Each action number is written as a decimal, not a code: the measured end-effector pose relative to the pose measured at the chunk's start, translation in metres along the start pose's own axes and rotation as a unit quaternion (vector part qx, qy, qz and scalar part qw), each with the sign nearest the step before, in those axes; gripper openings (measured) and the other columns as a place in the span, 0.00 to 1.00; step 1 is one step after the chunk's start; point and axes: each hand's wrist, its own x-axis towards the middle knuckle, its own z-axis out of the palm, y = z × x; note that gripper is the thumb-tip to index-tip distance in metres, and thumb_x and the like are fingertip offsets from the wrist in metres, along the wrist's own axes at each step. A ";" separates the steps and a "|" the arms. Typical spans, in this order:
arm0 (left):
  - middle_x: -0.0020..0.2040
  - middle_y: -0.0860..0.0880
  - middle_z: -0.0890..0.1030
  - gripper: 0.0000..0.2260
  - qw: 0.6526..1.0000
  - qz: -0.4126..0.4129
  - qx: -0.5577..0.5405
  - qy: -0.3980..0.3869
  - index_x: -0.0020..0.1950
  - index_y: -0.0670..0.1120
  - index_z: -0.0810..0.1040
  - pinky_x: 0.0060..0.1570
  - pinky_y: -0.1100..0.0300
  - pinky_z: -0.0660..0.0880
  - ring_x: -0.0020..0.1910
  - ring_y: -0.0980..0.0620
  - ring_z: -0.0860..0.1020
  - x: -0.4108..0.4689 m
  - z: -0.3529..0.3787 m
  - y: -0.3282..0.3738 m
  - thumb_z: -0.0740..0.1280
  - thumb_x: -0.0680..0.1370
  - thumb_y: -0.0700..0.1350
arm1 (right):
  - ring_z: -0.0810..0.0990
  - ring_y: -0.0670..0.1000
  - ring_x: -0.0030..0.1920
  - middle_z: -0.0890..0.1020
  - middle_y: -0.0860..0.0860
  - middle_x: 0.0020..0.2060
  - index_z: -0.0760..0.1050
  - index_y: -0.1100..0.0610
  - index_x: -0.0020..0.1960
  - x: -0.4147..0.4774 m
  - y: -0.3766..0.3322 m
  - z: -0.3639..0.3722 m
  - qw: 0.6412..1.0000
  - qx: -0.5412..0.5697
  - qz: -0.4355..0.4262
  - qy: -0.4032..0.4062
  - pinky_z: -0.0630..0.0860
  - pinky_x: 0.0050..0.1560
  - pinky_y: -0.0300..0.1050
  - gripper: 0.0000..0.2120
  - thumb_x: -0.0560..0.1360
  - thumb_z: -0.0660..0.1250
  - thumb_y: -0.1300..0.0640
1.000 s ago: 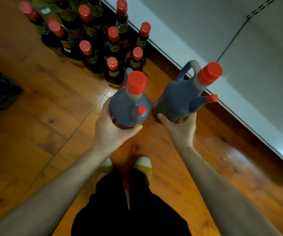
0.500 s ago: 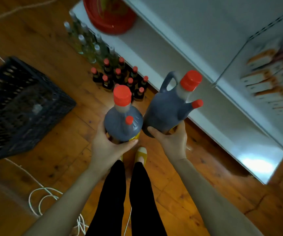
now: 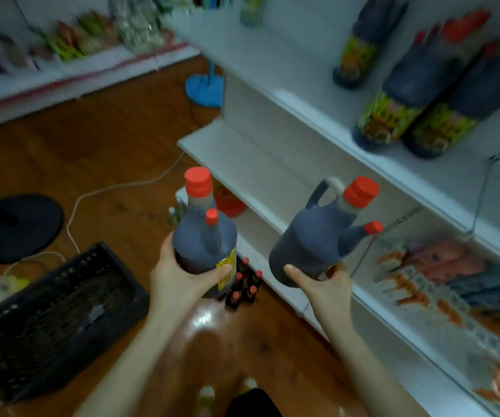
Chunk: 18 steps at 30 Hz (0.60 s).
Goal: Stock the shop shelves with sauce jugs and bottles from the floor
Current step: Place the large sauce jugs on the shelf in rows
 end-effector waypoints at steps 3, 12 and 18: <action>0.56 0.56 0.72 0.40 1.000 0.023 -0.014 -0.001 0.68 0.50 0.66 0.52 0.59 0.70 0.56 0.55 0.71 0.033 0.000 0.025 0.80 0.59 0.44 | 0.76 0.35 0.45 0.77 0.41 0.48 0.68 0.60 0.63 0.025 -0.027 -0.002 0.999 0.021 -0.025 -0.001 0.73 0.38 0.23 0.32 0.62 0.78 0.60; 0.54 0.58 0.74 0.47 0.997 0.073 -0.019 -0.016 0.67 0.53 0.67 0.52 0.57 0.72 0.55 0.54 0.73 0.153 0.041 0.097 0.79 0.50 0.57 | 0.81 0.37 0.44 0.81 0.45 0.47 0.72 0.60 0.59 0.145 -0.083 0.001 0.994 0.061 -0.085 0.011 0.78 0.43 0.34 0.30 0.60 0.78 0.66; 0.52 0.64 0.73 0.41 0.994 0.107 -0.007 -0.021 0.60 0.60 0.65 0.53 0.58 0.73 0.56 0.54 0.74 0.222 0.056 0.140 0.81 0.53 0.53 | 0.78 0.32 0.45 0.79 0.43 0.47 0.71 0.55 0.57 0.228 -0.128 0.011 0.989 0.056 -0.133 0.024 0.73 0.42 0.27 0.29 0.60 0.79 0.64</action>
